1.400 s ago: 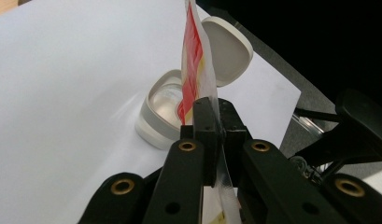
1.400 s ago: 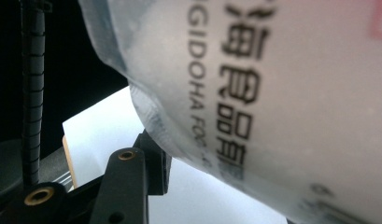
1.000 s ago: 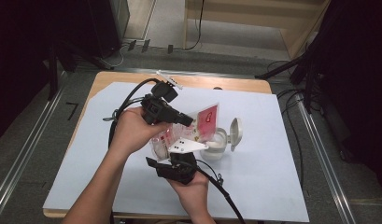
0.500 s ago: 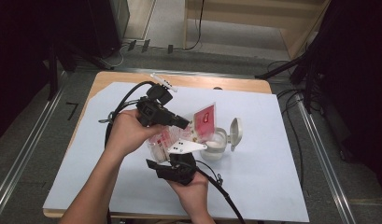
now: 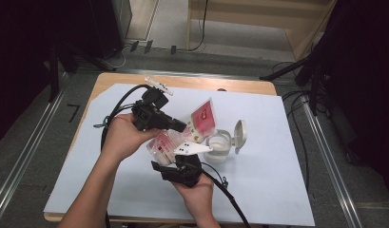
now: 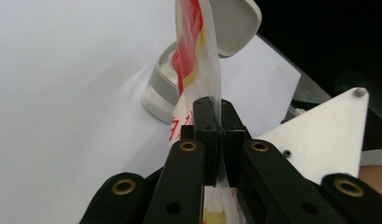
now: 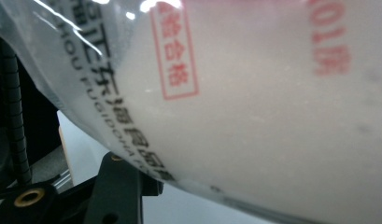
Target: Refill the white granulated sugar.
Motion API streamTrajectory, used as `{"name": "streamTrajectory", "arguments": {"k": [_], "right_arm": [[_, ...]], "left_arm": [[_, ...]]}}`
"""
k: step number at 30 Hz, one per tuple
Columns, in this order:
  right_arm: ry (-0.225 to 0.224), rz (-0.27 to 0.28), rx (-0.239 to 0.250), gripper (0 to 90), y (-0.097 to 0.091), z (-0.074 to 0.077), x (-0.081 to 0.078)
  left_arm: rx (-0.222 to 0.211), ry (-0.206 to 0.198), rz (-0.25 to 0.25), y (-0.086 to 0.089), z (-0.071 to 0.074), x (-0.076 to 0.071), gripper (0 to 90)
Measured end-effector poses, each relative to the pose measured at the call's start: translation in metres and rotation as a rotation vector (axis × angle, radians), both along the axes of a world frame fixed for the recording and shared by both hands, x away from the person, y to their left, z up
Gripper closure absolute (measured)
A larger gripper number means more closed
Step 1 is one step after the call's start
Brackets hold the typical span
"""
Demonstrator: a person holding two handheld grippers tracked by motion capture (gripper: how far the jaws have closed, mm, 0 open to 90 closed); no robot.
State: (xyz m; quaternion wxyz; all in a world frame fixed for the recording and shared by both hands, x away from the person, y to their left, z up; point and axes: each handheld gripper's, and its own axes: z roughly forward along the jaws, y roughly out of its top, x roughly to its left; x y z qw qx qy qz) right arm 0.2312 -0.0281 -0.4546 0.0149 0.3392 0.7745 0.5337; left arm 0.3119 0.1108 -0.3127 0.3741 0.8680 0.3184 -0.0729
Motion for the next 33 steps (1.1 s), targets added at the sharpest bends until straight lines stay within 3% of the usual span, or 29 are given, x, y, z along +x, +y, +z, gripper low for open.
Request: {"name": "streamTrajectory", "arguments": {"k": [15, 19, 26, 33], "right_arm": [[-0.02, -0.039, -0.003, 50.8, -0.007, -0.002, 0.004], [-0.006, -0.035, -0.003, 50.8, -0.008, -0.007, 0.007], [0.044, -0.055, 0.014, 50.1, -0.013, -0.014, 0.014], [0.043, -0.067, -0.018, 50.7, -0.015, -0.017, 0.015]], "left_arm": [[-0.032, -0.008, 0.021, 0.017, 0.0, -0.007, 90.0], [0.006, -0.015, 0.016, 0.016, -0.003, -0.009, 89.9], [-0.012, -0.002, 0.041, 0.024, -0.008, -0.009, 89.9], [-0.009, -0.019, 0.038, 0.025, -0.012, -0.015, 90.0]]}}
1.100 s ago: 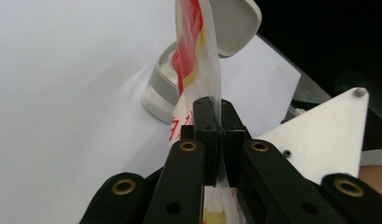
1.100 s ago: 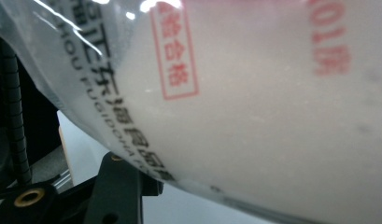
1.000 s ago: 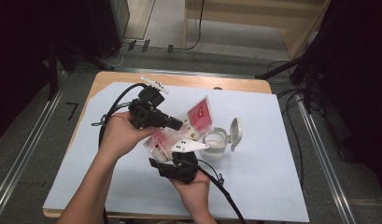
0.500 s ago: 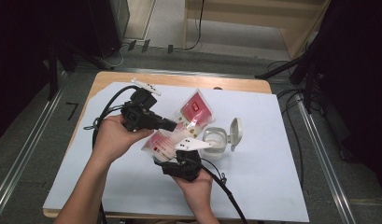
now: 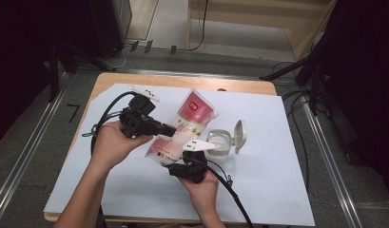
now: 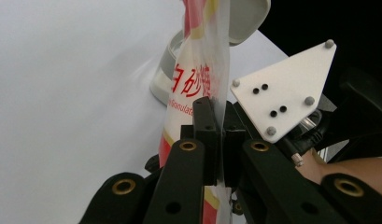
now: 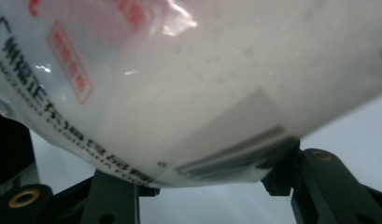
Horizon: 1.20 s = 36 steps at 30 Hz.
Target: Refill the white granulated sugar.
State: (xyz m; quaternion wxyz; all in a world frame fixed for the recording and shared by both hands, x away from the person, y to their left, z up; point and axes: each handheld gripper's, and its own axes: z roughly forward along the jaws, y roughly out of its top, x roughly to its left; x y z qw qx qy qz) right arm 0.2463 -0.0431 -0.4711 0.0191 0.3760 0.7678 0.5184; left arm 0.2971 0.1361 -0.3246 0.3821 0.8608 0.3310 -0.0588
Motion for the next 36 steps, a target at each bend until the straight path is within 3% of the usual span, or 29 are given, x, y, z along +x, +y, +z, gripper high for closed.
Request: {"name": "streamTrajectory", "arguments": {"k": [12, 16, 21, 29, 32, 36], "right_arm": [[0.005, -0.04, -0.014, 54.1, -0.009, -0.003, 0.006], [-0.003, -0.048, -0.014, 54.9, -0.013, -0.002, 0.007], [-0.019, -0.042, -0.05, 55.6, -0.014, 0.002, 0.008], [-0.005, -0.033, -0.033, 55.9, -0.015, 0.002, 0.01], [-0.008, -0.062, -0.026, 56.5, -0.016, 0.001, 0.011], [0.007, -0.067, -0.024, 56.8, -0.02, 0.0, 0.013]], "left_arm": [[0.0, -0.01, -0.004, 0.006, -0.002, -0.005, 90.0], [-0.008, -0.023, -0.007, 0.007, -0.002, -0.007, 90.0], [-0.007, -0.06, -0.022, 0.003, -0.001, -0.008, 90.0], [0.0, -0.036, -0.022, 0.009, 0.0, -0.008, 90.0], [-0.009, -0.032, -0.033, 0.011, 0.0, -0.007, 90.0], [0.01, -0.034, -0.034, 0.01, -0.002, -0.006, 90.0]]}}
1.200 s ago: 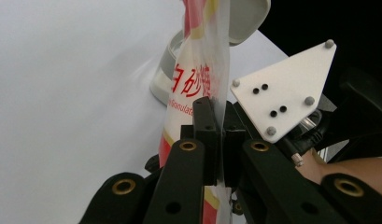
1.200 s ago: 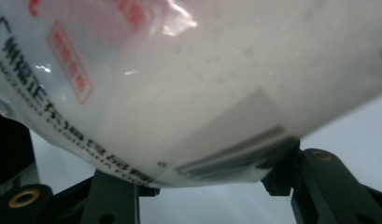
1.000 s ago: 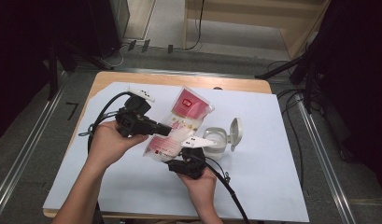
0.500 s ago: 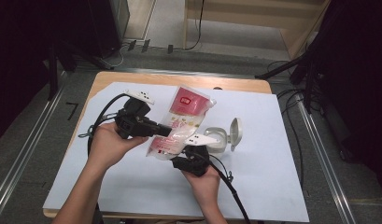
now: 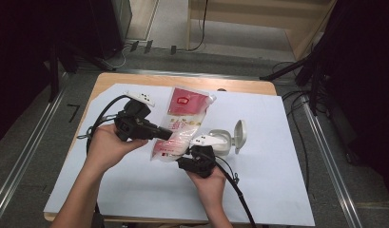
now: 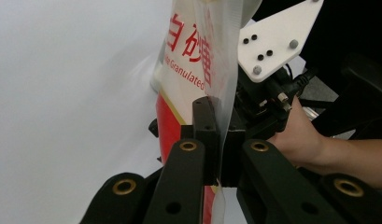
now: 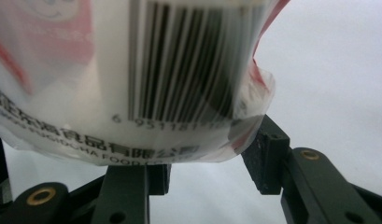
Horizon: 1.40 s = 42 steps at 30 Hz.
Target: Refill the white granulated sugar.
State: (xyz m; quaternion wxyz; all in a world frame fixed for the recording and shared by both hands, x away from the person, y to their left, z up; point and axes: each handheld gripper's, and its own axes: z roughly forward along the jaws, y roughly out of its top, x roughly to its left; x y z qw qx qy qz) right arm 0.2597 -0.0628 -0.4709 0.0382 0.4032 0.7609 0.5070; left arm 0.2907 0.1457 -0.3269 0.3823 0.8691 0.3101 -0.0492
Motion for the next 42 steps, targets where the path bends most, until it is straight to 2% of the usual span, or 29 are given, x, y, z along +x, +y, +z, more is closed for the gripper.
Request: {"name": "streamTrajectory", "arguments": {"k": [10, 13, 18, 23, 27, 30, 31, 33, 39, 42], "right_arm": [[0.027, -0.034, 0.03, 58.9, -0.009, -0.004, 0.003], [0.032, -0.033, 0.016, 59.0, -0.009, -0.005, 0.003], [0.045, 0.001, 0.029, 58.1, -0.008, -0.005, 0.005], [0.046, 0.048, 0.033, 58.0, -0.005, -0.005, 0.007], [0.019, 0.074, 0.007, 58.1, -0.003, -0.001, 0.008], [0.012, 0.087, -0.013, 58.5, -0.003, 0.0, 0.009], [0.013, 0.087, -0.01, 58.5, -0.003, 0.0, 0.009], [0.023, 0.096, -0.005, 58.5, -0.004, 0.0, 0.011], [0.007, 0.145, -0.019, 58.5, -0.009, 0.007, 0.016], [0.004, 0.179, -0.005, 56.9, -0.011, 0.011, 0.018]], "left_arm": [[0.0, 0.024, -0.019, -0.001, -0.006, 0.002, 89.5], [0.003, 0.016, -0.021, 0.0, -0.007, 0.003, 90.0], [0.002, 0.003, -0.001, 0.002, -0.005, 0.004, 90.0], [-0.012, 0.011, 0.021, 0.01, -0.003, 0.006, 90.0], [-0.047, 0.016, 0.035, 0.019, 0.0, 0.008, 90.0], [-0.07, 0.001, 0.043, 0.025, 0.004, 0.008, 90.0], [-0.062, -0.014, 0.056, 0.027, 0.005, 0.007, 90.0], [-0.078, -0.02, 0.063, 0.031, 0.007, 0.007, 90.0], [-0.083, -0.043, 0.103, 0.045, 0.009, 0.01, 90.0], [-0.075, -0.042, 0.116, 0.049, 0.007, 0.012, 90.0]]}}
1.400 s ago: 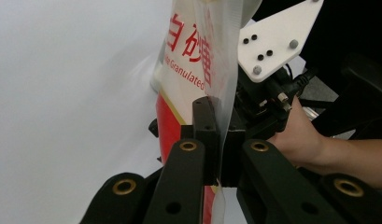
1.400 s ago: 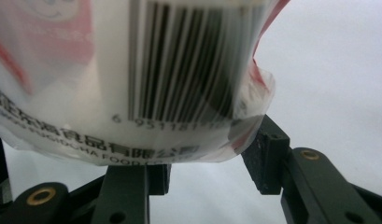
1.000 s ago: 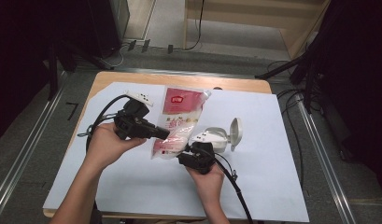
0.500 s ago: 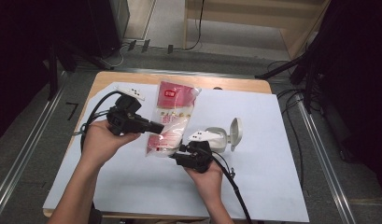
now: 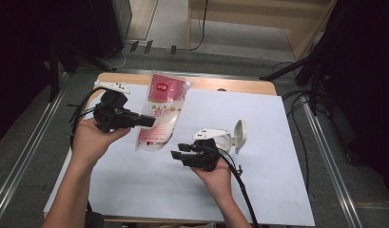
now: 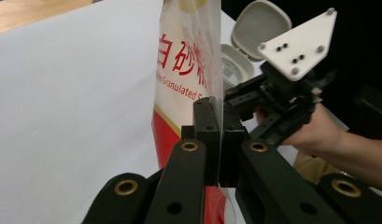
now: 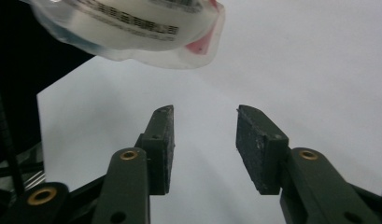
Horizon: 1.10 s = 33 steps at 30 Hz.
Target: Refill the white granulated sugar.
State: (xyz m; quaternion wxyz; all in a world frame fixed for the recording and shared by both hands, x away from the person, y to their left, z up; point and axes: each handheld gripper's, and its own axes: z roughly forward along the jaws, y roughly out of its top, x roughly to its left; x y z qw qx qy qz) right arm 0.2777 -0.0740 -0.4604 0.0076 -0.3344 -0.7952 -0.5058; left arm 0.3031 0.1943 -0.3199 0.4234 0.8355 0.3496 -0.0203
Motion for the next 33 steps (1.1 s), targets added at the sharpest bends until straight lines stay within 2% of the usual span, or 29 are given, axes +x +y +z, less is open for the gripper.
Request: {"name": "streamTrajectory", "arguments": {"k": [3, 6, 10, 14, 16, 18, 19, 21, 25, 28, 33], "right_arm": [[-0.008, 0.043, -0.005, 56.2, -0.001, 0.002, 0.003], [0.005, 0.095, 0.011, 55.4, -0.007, 0.001, 0.008], [-0.034, 0.126, -0.028, 53.4, -0.01, 0.003, 0.007], [-0.035, 0.154, -0.038, 51.3, -0.013, 0.004, 0.005], [-0.035, 0.157, -0.063, 49.3, -0.015, 0.005, 0.004], [-0.055, 0.156, -0.101, 49.1, -0.017, 0.004, 0.002], [-0.064, 0.174, -0.107, 49.1, -0.019, 0.004, 0.001], [-0.075, 0.193, -0.105, 48.9, -0.021, 0.004, -0.001], [-0.058, 0.205, -0.097, 49.0, -0.028, 0.004, -0.004], [-0.054, 0.202, -0.094, 48.9, -0.035, 0.006, -0.007], [-0.042, 0.201, -0.063, 48.9, -0.05, 0.009, -0.013]], "left_arm": [[0.022, -0.008, 0.021, 0.003, -0.003, 0.003, 90.0], [0.013, -0.023, 0.029, 0.008, -0.01, 0.01, 90.0], [0.022, -0.006, 0.043, 0.012, -0.018, 0.018, 90.0], [0.03, 0.004, 0.05, 0.012, -0.022, 0.024, 90.0], [0.024, 0.009, 0.053, 0.012, -0.023, 0.026, 90.0], [0.03, 0.007, 0.054, 0.012, -0.023, 0.028, 90.0], [0.037, 0.0, 0.057, 0.012, -0.023, 0.03, 90.0], [0.043, -0.007, 0.054, 0.011, -0.023, 0.032, 90.0], [0.04, -0.001, 0.049, 0.007, -0.028, 0.038, 90.0], [0.032, 0.003, 0.045, 0.006, -0.035, 0.046, 90.0], [0.052, -0.004, 0.04, -0.001, -0.047, 0.057, 90.0]]}}
